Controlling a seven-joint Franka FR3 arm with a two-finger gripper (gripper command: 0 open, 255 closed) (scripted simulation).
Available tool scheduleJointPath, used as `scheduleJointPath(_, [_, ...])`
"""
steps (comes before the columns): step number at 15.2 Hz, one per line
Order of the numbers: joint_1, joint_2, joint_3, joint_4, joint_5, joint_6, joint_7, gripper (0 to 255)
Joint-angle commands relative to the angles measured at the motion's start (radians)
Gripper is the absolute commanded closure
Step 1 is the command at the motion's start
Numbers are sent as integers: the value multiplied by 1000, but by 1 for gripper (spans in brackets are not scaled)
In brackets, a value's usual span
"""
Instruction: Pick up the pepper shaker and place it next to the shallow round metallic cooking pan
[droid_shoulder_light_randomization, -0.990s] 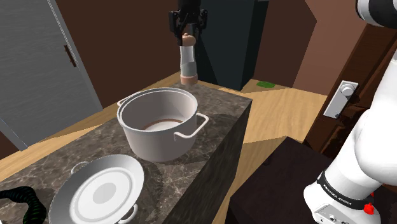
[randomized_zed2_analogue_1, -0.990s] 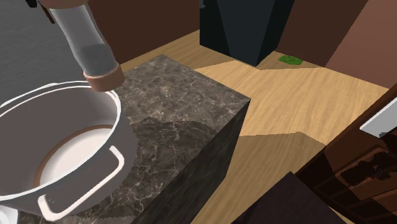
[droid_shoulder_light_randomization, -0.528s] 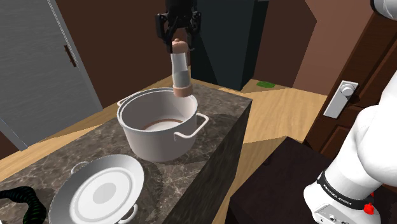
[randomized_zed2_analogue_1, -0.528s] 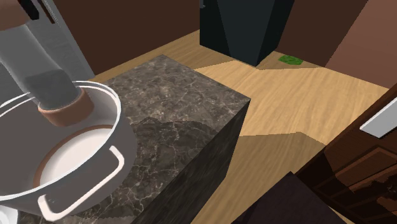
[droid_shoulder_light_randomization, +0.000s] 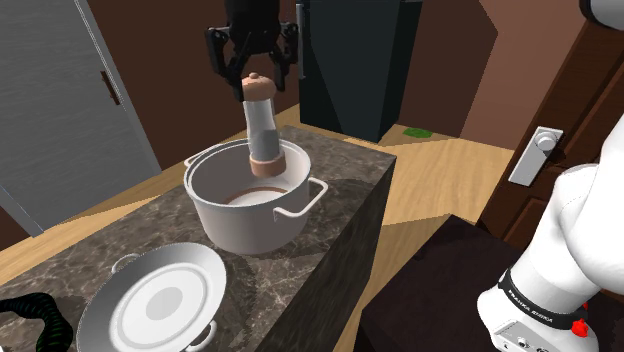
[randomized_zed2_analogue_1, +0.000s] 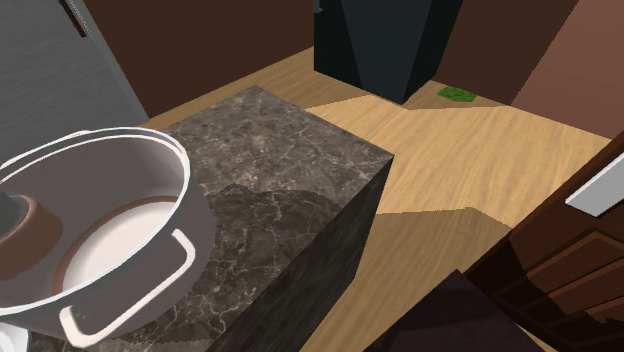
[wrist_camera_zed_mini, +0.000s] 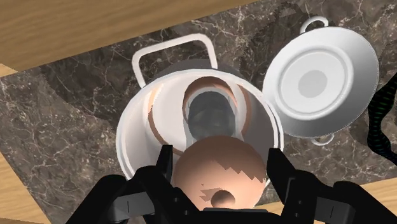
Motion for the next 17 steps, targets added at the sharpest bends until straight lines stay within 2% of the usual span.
scheduleJointPath(1, [25,-2,22,3,-4,-8,48,255])
scheduleJointPath(7, [108,46,88,62,-34,-32,192,255])
scheduleJointPath(17, [96,-2,81,-133,-15,119,188,255])
